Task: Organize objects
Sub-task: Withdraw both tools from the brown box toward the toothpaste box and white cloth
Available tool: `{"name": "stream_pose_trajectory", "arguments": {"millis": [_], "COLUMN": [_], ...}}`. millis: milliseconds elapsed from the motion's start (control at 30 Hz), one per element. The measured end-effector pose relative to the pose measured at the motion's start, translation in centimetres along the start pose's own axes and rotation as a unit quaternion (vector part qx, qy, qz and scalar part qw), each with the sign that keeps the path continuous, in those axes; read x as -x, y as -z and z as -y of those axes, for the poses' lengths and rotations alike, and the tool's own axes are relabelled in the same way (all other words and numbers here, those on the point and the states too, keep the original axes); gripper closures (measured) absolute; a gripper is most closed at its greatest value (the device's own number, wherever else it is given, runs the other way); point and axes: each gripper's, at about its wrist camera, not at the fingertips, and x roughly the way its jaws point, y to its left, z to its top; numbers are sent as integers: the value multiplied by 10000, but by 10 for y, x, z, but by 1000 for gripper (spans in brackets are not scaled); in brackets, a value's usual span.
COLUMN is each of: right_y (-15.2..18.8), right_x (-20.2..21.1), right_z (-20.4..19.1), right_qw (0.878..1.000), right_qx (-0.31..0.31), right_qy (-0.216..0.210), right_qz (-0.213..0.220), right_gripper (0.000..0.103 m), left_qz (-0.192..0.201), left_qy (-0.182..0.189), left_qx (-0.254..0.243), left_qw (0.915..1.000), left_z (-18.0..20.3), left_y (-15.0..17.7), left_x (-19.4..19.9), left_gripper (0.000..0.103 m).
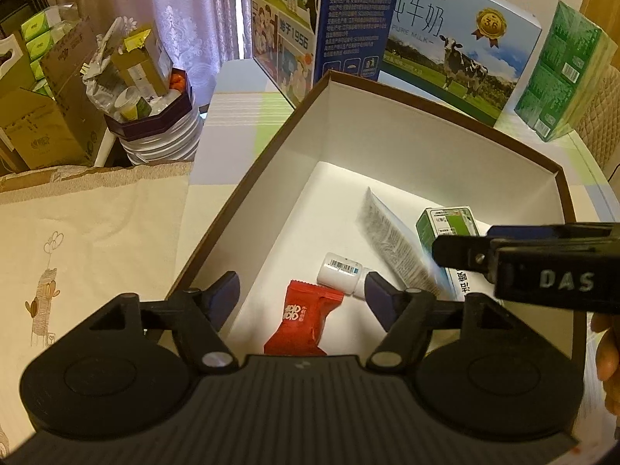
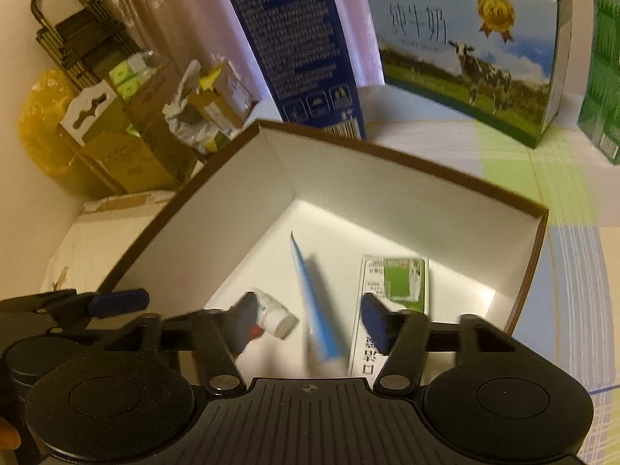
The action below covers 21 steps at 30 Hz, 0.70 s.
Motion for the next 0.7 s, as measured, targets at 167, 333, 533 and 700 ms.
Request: {"name": "stream_pose_trajectory", "arguments": {"millis": [167,333,533,700], "right_y": [1,4,6,7], "right_x": [7,14,23,34], "right_z": [-2,-2,0,0], "right_qw": [9999,9999,9998,9996], "right_qx": [93,71,83,90], "right_qy": [35,4,-8,63], "right_qz": [86,121,182,254], "right_gripper": [37,31,28,26], "left_qz": [28,65,128,200], "left_qy": [-10,-2,4,20], "left_qx": [73,100,152,169], "left_qw": [10000,9999,9998,9997], "left_z": [-2,-2,-2,0], "left_y": [1,4,7,8], "left_x": [6,12,22,33], "left_gripper": [22,19,17,17]}}
